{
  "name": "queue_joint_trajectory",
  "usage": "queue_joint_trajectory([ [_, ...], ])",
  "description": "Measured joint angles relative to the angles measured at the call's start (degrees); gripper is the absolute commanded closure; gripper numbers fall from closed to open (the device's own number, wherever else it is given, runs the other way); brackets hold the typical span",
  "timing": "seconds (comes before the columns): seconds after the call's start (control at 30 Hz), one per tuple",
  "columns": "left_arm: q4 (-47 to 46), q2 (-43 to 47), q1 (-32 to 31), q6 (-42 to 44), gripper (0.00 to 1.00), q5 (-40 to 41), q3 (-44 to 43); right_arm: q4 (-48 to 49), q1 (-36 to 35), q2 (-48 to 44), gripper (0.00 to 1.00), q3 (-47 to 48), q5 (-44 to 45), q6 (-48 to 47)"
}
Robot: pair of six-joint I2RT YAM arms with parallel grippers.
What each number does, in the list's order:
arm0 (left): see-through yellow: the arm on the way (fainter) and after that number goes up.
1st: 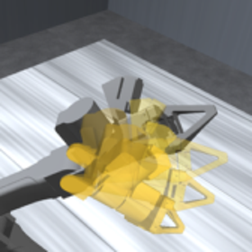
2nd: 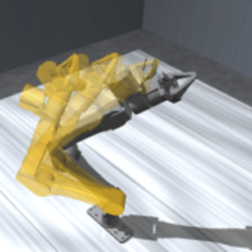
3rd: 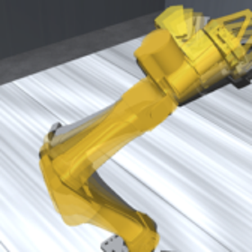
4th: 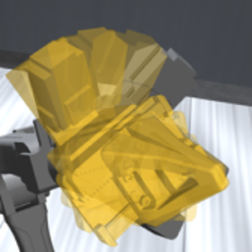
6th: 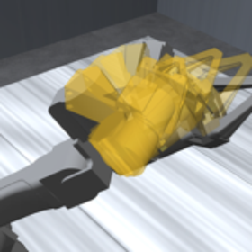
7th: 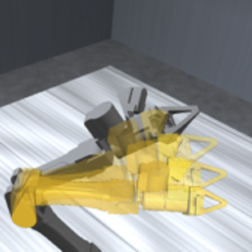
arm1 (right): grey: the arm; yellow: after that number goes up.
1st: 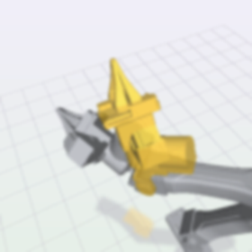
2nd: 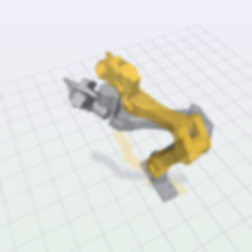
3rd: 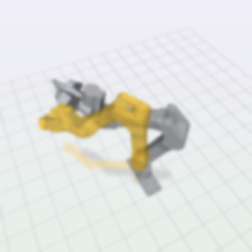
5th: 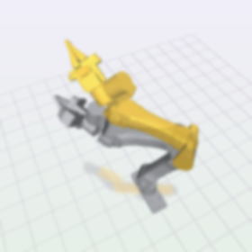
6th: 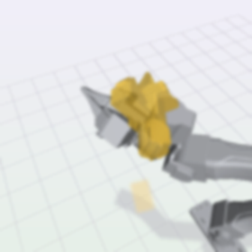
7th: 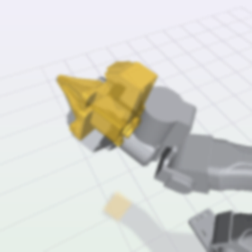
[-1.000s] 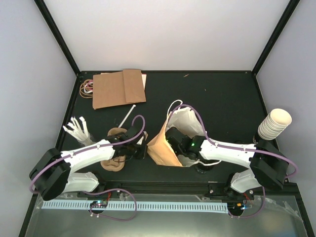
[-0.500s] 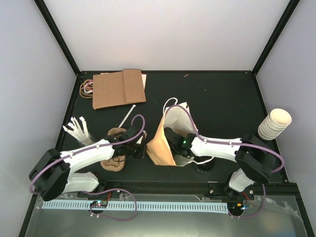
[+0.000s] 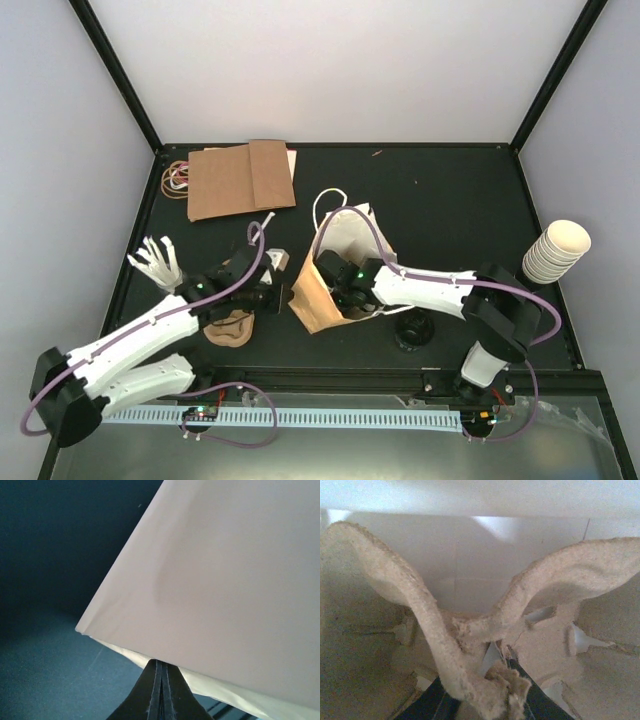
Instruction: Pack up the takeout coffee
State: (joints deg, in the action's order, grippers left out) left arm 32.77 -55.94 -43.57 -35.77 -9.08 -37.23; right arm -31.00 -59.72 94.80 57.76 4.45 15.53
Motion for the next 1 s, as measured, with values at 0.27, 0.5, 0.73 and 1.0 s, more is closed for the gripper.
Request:
queue_joint_trajectory([
  [0.27,5.3,8.5,-0.4,2.4,0.91,-0.8,-7.7,-6.8,0.1,2.4,0.75,5.5,-2.3,-0.1],
  [0.5,7.5,9.9,-1.1,6.8,0.49,0.3,-16.7,-10.4,0.5,3.5,0.75,7.5,-4.3,-0.6],
  [0.73,10.8,5.1,-1.1,8.1,0.39,5.4,-26.7,-13.0,0.7,5.8,0.75,10.0,-5.7,-2.2],
  [1.0,16.7,-4.2,-1.1,8.8,0.45,10.0,-34.8,-15.6,0.7,7.6,0.75,12.0,-6.5,-3.3],
])
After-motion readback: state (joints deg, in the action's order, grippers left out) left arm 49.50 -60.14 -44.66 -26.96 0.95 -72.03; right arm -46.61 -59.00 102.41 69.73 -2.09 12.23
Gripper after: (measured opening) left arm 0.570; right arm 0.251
